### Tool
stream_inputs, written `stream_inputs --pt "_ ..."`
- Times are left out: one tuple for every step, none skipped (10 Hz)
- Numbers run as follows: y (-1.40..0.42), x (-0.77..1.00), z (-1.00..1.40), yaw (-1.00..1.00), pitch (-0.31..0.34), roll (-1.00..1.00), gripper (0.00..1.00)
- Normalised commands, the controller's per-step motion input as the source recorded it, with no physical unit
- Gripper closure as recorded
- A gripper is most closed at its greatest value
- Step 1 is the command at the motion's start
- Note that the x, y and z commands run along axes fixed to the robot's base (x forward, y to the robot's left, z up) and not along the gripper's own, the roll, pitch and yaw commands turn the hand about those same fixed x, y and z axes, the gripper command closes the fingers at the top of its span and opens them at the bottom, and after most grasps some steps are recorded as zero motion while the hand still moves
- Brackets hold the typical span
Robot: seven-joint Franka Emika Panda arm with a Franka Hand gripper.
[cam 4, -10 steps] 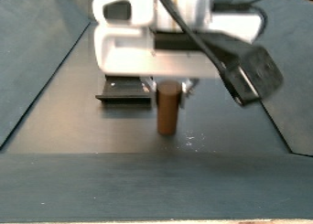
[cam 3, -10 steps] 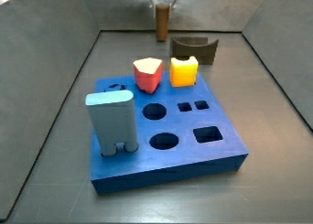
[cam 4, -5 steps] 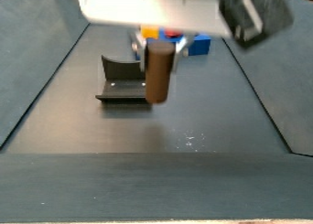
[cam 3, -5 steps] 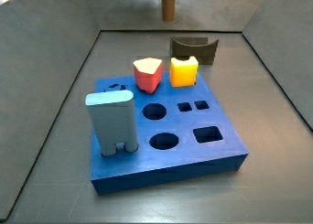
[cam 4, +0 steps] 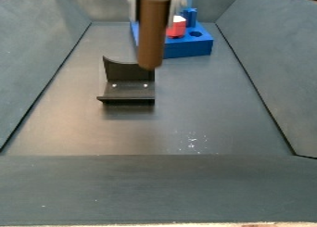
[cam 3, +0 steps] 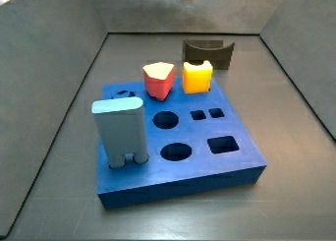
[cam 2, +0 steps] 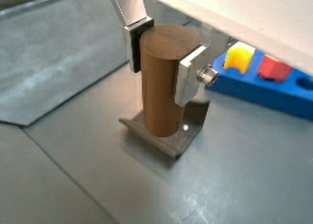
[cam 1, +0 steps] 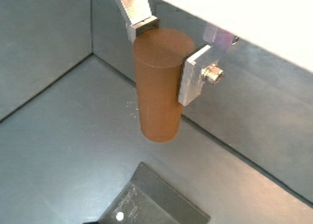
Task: Pick up the round object. Move to above the board. Insert the round object.
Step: Move to above the board.
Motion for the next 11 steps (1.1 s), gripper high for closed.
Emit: stream_inputs --pt "-0.07 0.1 1.0 0.02 0.179 0.01 1.0" --pt "-0.05 0.07 0.83 0.02 0.193 0.05 1.0" --pt "-0.03 0.05 0.68 0.03 0.199 0.07 1.0" --pt "-0.02 0.03 0.48 0.02 0.203 0.09 1.0" --pt "-0.01 0.02 0.34 0.02 0.204 0.09 1.0" --pt "-1.0 -0.16 -0.2 0.45 1.0 0.68 1.0" --pt "-1.0 -0.16 -0.22 0.45 1.0 0.68 1.0" --pt "-1.0 -0.16 -0.21 0.18 0.656 0.62 1.0" --pt "-1.0 -0.17 -0.2 0.09 0.471 0.43 1.0" --pt "-1.0 -0.17 -0.21 0.02 0.192 0.23 1.0" --pt "-1.0 -0.17 -0.2 0.02 0.082 0.18 1.0"
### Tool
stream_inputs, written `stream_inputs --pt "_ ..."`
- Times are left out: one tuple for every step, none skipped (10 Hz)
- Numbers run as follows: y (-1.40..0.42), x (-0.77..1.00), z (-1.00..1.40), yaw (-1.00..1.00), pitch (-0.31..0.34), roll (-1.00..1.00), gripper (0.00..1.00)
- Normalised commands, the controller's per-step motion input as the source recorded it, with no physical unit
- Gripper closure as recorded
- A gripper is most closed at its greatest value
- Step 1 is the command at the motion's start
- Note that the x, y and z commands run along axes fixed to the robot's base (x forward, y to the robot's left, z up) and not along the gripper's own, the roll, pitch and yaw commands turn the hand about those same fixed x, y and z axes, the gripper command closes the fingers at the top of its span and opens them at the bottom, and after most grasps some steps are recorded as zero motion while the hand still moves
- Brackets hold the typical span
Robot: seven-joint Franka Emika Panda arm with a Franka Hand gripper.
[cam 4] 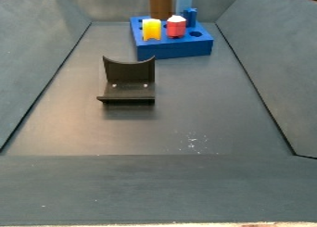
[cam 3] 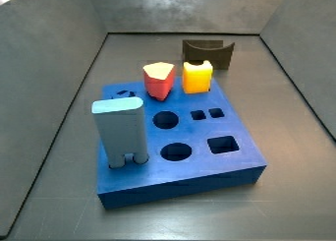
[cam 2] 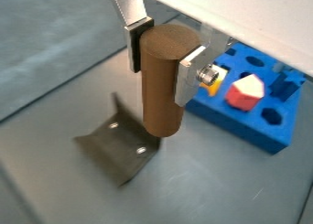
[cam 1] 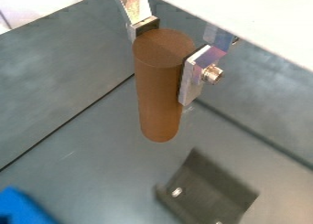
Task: Pick up the round object. Move to above the board. Insert the round object.
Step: Move to above the board.
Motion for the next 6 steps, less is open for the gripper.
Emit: stream_inputs --pt "-1.0 -0.17 -0.2 0.02 -0.018 0.16 1.0" --pt "-1.0 -0.18 -0.21 0.01 -0.048 0.11 1.0" --pt "-1.0 -0.18 -0.2 0.01 -0.08 0.12 1.0" --pt "-1.0 -0.18 -0.2 0.01 -0.088 0.1 1.0" --pt "-1.0 -0.19 -0.21 0.01 -0.107 0.1 1.0" --pt "-1.0 -0.19 -0.21 0.0 -0.106 0.09 1.0"
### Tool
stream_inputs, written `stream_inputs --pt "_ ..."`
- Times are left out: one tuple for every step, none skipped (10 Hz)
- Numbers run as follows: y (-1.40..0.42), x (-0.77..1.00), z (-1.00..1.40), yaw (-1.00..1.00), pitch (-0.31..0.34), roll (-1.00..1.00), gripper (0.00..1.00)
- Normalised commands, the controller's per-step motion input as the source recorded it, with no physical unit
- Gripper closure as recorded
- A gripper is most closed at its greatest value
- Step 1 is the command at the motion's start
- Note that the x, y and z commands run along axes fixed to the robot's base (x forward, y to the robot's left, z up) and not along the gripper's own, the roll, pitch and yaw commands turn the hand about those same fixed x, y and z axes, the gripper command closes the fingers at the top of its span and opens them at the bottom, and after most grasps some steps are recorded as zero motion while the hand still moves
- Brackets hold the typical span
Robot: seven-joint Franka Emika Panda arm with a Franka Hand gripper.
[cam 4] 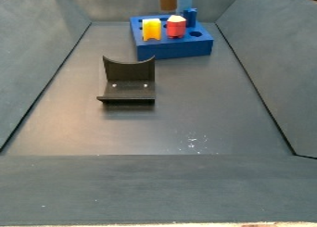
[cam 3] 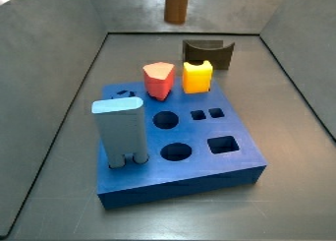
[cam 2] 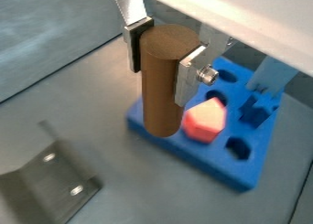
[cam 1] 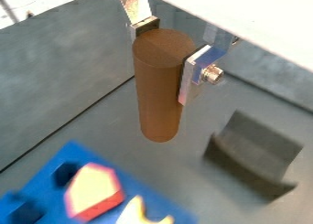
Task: Pick up the round object. Move to above the board. Insert the round object.
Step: Move to above the board.
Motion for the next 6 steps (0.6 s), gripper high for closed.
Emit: stream_inputs --pt "-1.0 -0.19 -0.21 0.0 -0.095 0.09 1.0" --pt "-1.0 -0.18 -0.21 0.01 -0.084 0.09 1.0" --pt "-1.0 -0.16 -0.23 0.01 -0.044 0.1 1.0" --pt "-0.87 -0.13 -0.21 0.01 -0.032 0.11 1.0" --pt "-0.47 -0.04 -0.13 0.01 -0.013 0.12 1.0" --pt "-0.28 0.0 -0.08 0.01 -0.003 0.09 1.0"
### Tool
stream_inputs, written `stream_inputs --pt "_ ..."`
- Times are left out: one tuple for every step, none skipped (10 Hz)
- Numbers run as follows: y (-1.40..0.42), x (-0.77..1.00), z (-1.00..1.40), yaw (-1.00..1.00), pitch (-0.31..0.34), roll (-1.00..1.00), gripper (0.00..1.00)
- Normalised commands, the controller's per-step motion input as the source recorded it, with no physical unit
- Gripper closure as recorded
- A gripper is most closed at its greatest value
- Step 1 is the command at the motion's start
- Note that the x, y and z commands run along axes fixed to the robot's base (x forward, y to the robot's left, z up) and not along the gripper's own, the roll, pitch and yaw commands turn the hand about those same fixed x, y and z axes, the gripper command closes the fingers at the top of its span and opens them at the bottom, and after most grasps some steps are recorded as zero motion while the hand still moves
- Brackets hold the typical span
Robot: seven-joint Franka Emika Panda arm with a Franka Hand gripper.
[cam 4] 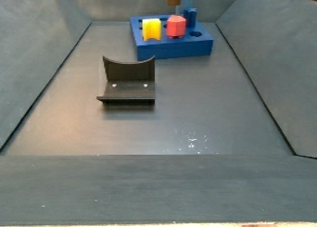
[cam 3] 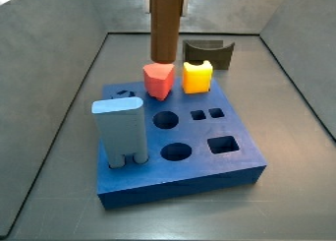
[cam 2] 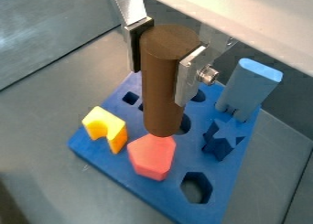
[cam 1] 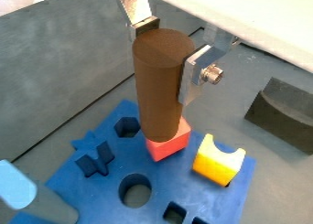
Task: Pick up the round object. Move to above the board. Insert the round object.
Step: Insert the round object.
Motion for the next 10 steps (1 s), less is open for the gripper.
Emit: stream_inputs --pt "0.0 0.0 -0.02 0.0 0.0 -0.04 1.0" --pt "-0.11 0.0 -0.13 0.01 -0.1 -0.14 1.0" --pt "-0.3 0.0 -0.21 0.08 -0.189 -0.16 1.0" --pt "-0.37 0.0 -0.26 0.09 -0.18 -0.2 1.0" --pt "-0.37 0.0 -0.32 0.04 -0.18 -0.28 1.0" --pt "-0.34 0.05 -0.37 0.03 -0.197 -0.25 1.0" --pt "-0.31 0.09 -0.42 0.05 -0.217 -0.05 1.0" --pt "-0.3 0.06 -0.45 0.08 -0.26 0.0 1.0" --pt "-0.26 0.0 -0.44 0.08 -0.337 0.33 1.0" --pt "-0.23 0.0 -0.37 0.08 -0.371 0.45 1.0"
